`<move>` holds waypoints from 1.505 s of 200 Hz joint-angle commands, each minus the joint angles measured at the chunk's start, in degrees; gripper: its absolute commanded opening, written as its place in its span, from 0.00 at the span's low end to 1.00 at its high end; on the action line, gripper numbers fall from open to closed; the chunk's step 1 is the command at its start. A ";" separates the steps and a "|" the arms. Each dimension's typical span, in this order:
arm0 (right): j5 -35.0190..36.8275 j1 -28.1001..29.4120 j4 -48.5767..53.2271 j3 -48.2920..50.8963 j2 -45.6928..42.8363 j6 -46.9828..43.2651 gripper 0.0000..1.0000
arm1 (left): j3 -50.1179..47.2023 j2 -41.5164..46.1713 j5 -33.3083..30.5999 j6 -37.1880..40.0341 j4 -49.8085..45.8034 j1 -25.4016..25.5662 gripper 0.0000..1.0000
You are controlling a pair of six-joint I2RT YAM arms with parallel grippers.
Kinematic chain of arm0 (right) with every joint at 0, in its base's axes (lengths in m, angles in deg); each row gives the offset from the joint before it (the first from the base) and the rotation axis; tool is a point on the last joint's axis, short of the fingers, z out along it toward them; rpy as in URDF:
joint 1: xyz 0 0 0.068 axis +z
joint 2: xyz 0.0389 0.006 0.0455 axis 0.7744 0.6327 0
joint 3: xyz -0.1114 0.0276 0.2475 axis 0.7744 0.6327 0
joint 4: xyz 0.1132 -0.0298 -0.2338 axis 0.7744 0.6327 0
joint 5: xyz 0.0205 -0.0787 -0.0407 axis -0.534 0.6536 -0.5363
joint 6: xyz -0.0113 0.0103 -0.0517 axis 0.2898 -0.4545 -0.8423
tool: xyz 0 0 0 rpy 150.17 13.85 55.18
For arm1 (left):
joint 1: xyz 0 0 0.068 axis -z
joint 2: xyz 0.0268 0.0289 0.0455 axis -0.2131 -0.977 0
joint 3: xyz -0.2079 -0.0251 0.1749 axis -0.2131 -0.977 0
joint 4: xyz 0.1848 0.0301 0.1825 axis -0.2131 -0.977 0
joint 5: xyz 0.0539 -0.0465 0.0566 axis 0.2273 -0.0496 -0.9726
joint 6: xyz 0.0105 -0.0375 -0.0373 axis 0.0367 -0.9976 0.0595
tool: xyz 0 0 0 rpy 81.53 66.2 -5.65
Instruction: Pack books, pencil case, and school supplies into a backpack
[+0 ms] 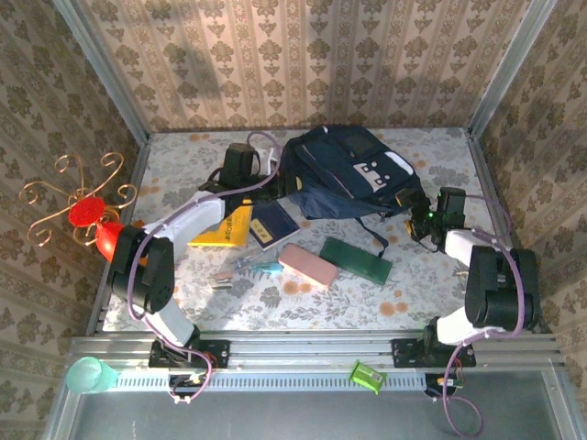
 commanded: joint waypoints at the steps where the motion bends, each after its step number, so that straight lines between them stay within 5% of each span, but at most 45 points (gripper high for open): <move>1: -0.94 0.05 -8.25 -2.86 4.12 4.26 0.73 | 0.06 0.89 3.69 -0.30 5.33 -0.64 0.00; 30: -2.42 0.34 -13.91 -2.32 5.44 7.82 0.32 | 1.27 -1.77 0.18 0.36 3.10 -5.07 0.09; 57: -2.15 2.69 -17.74 1.03 0.13 14.91 0.11 | 6.50 -5.24 -8.01 2.50 -3.38 -8.42 0.40; 83: 3.29 7.72 -19.88 4.85 -8.11 23.38 0.08 | 9.61 -4.26 -17.10 8.35 -12.22 -9.33 0.61; 126: 21.25 18.05 -11.50 6.30 -22.55 27.91 0.05 | -4.59 14.24 -33.34 9.52 -12.33 -7.25 0.74; 171: 28.44 24.80 -9.49 2.69 -24.58 28.57 0.04 | -21.53 34.20 -45.19 7.05 -6.36 11.50 0.74; 227: 27.64 28.75 -9.03 -2.90 -20.89 28.70 0.04 | -16.18 21.10 -50.69 9.45 -2.98 30.89 0.71; 301: 26.93 29.05 -7.70 -4.40 -21.33 28.61 0.05 | -7.60 5.94 -50.84 7.90 6.23 32.64 0.66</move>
